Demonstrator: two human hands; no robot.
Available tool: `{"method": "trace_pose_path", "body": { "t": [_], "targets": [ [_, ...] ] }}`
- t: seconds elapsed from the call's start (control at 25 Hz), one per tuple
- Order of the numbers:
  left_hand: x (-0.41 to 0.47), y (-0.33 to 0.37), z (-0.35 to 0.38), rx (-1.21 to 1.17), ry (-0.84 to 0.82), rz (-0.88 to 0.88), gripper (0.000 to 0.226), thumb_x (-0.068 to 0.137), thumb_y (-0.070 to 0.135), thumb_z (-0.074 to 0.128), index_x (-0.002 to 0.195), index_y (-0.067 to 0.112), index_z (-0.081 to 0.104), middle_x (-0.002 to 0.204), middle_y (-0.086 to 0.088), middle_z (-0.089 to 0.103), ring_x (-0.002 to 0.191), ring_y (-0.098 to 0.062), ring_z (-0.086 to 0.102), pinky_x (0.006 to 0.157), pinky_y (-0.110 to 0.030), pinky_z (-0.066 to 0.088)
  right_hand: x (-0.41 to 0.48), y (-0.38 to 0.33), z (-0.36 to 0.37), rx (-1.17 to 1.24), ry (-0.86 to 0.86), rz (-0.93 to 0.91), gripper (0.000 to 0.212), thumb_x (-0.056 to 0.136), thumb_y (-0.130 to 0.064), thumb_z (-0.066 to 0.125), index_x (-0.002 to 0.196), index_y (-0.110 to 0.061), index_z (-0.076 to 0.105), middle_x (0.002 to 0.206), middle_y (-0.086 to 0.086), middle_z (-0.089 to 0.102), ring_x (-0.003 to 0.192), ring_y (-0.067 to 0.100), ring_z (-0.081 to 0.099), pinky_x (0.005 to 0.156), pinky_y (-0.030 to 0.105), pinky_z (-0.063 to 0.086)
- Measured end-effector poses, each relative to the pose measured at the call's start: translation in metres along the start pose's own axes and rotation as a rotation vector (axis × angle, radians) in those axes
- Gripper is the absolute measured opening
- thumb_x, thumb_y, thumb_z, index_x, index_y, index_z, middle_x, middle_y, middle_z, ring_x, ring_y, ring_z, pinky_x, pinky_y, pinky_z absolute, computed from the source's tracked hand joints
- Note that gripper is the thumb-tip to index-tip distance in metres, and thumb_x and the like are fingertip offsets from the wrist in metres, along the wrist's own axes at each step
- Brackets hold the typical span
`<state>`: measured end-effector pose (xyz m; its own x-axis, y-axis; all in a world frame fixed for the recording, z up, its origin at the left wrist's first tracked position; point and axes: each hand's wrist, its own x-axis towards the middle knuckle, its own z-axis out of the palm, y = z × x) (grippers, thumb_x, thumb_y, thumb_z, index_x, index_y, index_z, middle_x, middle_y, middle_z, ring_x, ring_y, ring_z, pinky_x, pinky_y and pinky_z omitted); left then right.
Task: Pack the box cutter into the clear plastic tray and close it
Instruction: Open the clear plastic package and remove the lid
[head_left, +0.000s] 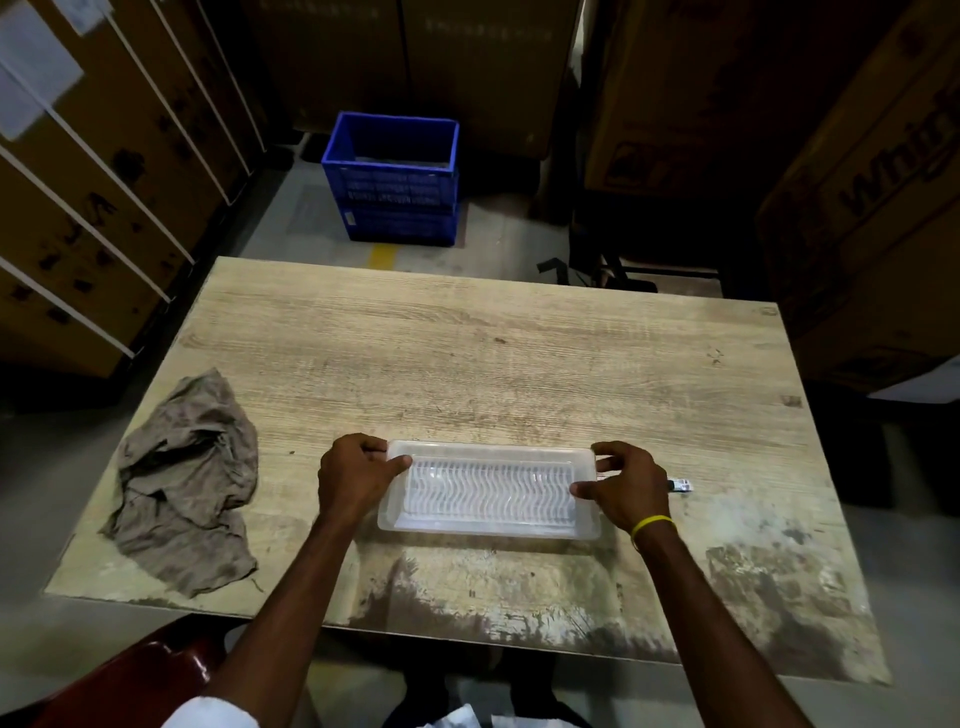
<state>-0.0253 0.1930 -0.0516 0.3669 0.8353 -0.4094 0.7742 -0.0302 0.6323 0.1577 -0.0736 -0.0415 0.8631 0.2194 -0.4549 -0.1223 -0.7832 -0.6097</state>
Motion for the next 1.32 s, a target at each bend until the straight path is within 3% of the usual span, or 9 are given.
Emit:
{"method": "trace_pose_path", "body": {
  "t": [0.2,0.44,0.72,0.88,1.08,1.2,1.32],
  "targets": [
    [-0.002,0.004,0.001,0.028,0.012,-0.014,0.04,0.065,0.032,0.092,0.095,0.013,0.073,0.087,-0.002,0.074,0.088,-0.026,0.072,0.08,-0.037,0.058,-0.003,-0.004,0.002,-0.03,0.027,0.024,0.065,0.053,-0.017,0.095,0.113,-0.016,0.071,0.097,0.005,0.077,0.081,0.021,0.069,0.072,0.025,0.047],
    [-0.006,0.014,0.007,0.054,0.064,-0.053,0.04,0.067,0.035,0.09,0.098,0.017,0.075,0.101,-0.007,0.078,0.097,-0.03,0.072,0.08,-0.034,0.055,-0.006,-0.014,0.001,-0.024,0.061,0.09,0.062,0.054,-0.017,0.089,0.112,-0.022,0.069,0.099,0.004,0.078,0.101,0.026,0.071,0.078,0.027,0.046],
    [-0.005,0.009,0.006,0.036,0.056,-0.034,0.035,0.068,0.033,0.089,0.096,0.016,0.075,0.097,-0.006,0.079,0.095,-0.029,0.072,0.08,-0.035,0.056,-0.01,-0.011,-0.001,0.034,0.044,0.087,0.059,0.051,-0.015,0.089,0.105,-0.022,0.066,0.098,0.004,0.077,0.096,0.026,0.071,0.078,0.029,0.049],
    [-0.007,0.002,0.004,-0.002,0.054,0.017,0.038,0.07,0.029,0.089,0.101,0.012,0.076,0.09,-0.004,0.077,0.093,-0.026,0.073,0.079,-0.03,0.052,-0.012,-0.001,0.003,0.142,0.038,0.09,0.062,0.046,-0.014,0.093,0.101,-0.024,0.066,0.1,0.001,0.077,0.093,0.023,0.072,0.089,0.042,0.057],
    [-0.016,-0.004,0.003,-0.054,0.094,0.091,0.039,0.074,0.025,0.087,0.108,0.011,0.074,0.104,-0.005,0.077,0.1,-0.023,0.071,0.089,-0.034,0.053,-0.011,0.011,0.009,0.192,0.061,0.021,0.061,0.047,-0.012,0.096,0.103,-0.017,0.073,0.109,0.003,0.075,0.105,0.02,0.069,0.095,0.043,0.054],
    [-0.02,-0.006,-0.001,-0.102,0.115,0.098,0.04,0.074,0.026,0.086,0.11,0.014,0.074,0.103,-0.003,0.076,0.098,-0.022,0.07,0.09,-0.038,0.054,-0.016,0.012,0.007,0.298,0.093,-0.006,0.054,0.057,-0.006,0.092,0.108,-0.013,0.074,0.105,0.007,0.075,0.103,0.023,0.07,0.091,0.037,0.054],
    [-0.024,-0.002,-0.011,-0.186,0.133,0.125,0.042,0.075,0.027,0.086,0.113,0.018,0.073,0.097,0.002,0.075,0.082,-0.017,0.069,0.083,-0.038,0.056,-0.025,0.006,-0.002,0.451,0.111,-0.07,0.042,0.073,0.002,0.081,0.111,-0.016,0.073,0.1,0.012,0.076,0.097,0.03,0.072,0.085,0.043,0.059]
  ]
}}
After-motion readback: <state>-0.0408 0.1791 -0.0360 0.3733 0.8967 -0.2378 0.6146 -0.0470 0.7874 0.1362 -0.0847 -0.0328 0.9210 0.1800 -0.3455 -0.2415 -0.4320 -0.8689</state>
